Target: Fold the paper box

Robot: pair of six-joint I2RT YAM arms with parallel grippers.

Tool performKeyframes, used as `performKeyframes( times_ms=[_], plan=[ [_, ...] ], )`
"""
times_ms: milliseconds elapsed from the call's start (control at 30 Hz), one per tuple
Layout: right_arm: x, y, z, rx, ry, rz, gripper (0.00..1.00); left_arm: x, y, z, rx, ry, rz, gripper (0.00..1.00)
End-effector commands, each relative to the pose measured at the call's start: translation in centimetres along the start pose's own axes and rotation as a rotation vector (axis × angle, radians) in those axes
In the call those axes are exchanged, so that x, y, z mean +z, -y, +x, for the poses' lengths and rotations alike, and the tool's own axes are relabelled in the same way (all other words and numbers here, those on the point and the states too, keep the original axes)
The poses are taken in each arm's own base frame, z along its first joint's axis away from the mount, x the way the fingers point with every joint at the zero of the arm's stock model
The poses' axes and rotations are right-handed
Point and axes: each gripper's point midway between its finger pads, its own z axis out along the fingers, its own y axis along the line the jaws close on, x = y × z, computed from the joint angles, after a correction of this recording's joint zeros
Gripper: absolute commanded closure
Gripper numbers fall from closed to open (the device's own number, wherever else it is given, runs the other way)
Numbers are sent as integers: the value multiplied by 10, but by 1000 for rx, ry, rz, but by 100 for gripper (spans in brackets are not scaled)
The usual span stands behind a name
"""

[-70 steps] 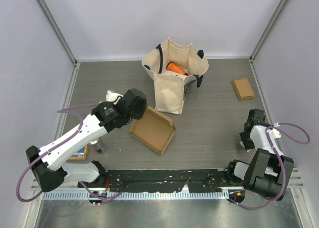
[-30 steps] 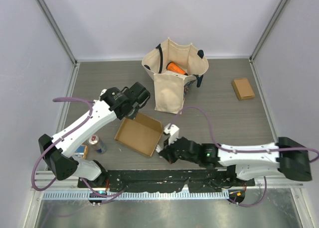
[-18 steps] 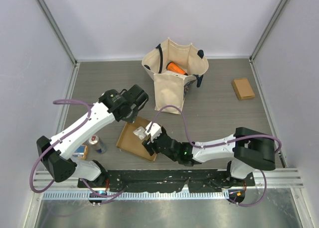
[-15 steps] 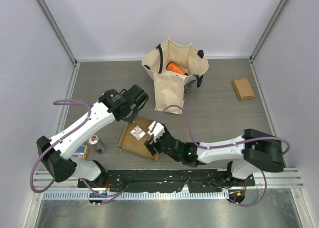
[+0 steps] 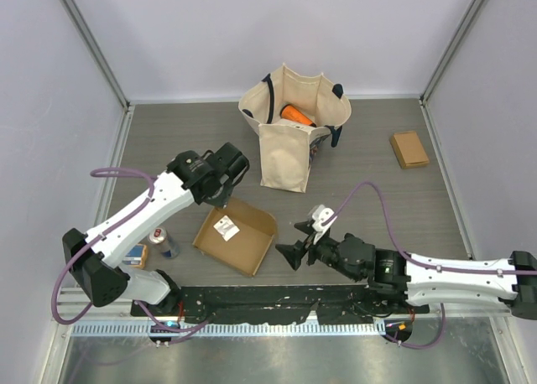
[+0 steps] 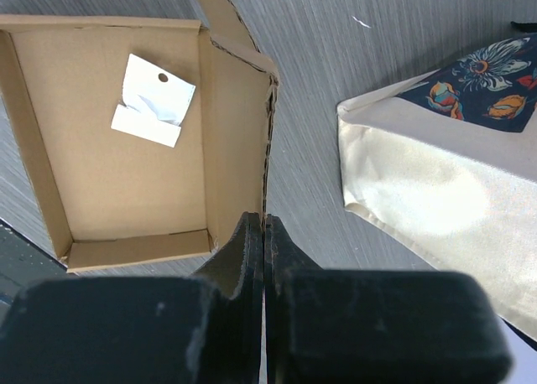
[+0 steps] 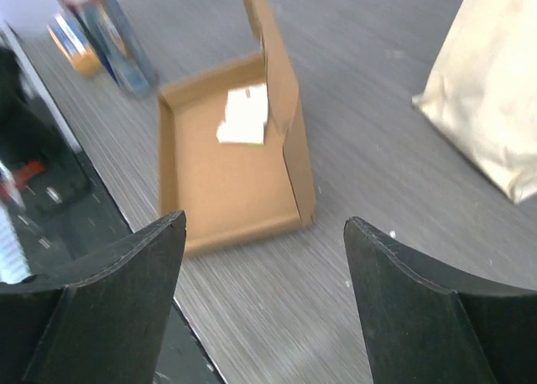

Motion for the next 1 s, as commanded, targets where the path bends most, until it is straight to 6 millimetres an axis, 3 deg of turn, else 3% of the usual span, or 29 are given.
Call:
performKeyframes(
  times_ms=[0,67,200,300,400,500,667,733,800,833,867,900,967],
  plan=[
    [15,4,32,-124,-67,-3,20,1,25,-13,-671,9,3,100],
    [26,8,17,-129,-30,55,24,2,23,-12,-665,8,-1,100],
    [38,29,8,-152,46,196,27,3,22,-11,-661,2,-1,100],
    [48,42,6,-146,48,273,34,4,20,-10,-662,-7,0,100],
    [55,42,4,-141,59,259,55,4,18,-10,-662,-5,-2,100],
    [61,46,7,-126,55,257,65,4,20,-10,-663,-8,3,100],
    [69,42,10,-112,53,236,66,5,22,-7,-662,-15,2,100],
    [71,45,11,-116,45,265,85,5,23,-8,-657,-14,11,99],
    [70,52,14,-116,32,287,99,4,24,-9,-602,-4,32,83],
    [69,55,14,-105,30,287,99,0,31,-16,-577,13,84,58],
    [68,58,17,-89,22,281,99,-2,35,-21,-515,33,125,45],
    [64,72,18,-58,10,301,99,-7,36,-22,-333,56,169,17],
    [60,72,27,-39,-24,232,99,-22,50,-34,-128,111,286,6]
  ],
)
